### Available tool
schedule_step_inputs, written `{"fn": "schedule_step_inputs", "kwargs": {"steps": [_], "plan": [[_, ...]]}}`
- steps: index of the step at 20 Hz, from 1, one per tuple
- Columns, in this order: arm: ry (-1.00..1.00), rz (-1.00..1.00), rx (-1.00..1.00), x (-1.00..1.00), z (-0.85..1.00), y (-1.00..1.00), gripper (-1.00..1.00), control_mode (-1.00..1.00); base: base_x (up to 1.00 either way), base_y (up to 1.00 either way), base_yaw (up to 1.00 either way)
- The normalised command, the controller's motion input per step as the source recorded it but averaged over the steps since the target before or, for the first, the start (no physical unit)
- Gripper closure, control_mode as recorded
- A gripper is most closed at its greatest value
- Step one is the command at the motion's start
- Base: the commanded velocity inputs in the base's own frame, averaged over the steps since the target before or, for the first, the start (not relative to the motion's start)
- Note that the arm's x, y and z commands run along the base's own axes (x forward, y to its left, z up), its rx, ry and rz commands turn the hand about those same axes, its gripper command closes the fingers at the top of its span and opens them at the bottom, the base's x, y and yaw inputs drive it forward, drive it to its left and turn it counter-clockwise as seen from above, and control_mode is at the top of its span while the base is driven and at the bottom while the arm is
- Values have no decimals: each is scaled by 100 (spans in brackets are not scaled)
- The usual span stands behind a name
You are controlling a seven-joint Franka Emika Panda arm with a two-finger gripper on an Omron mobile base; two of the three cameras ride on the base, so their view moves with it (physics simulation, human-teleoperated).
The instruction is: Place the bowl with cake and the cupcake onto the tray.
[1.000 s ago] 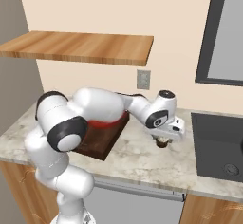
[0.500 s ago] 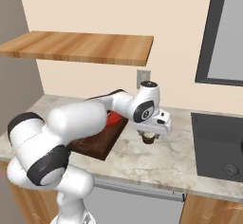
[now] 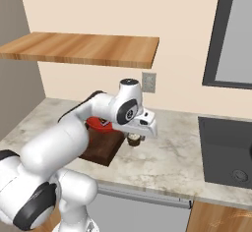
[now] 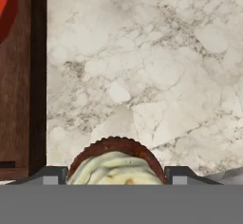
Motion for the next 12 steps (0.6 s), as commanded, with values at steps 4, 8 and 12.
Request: {"fn": "schedule_step_inputs", "kwargs": {"steps": [4,8,12], "plan": [[0,-6,1,-21,31,67,100,-100,0,0,0],[0,-6,3,-19,20,66,100,-100,0,0,0],[-2,-3,8,-5,1,58,100,-100,0,0,0]]}}
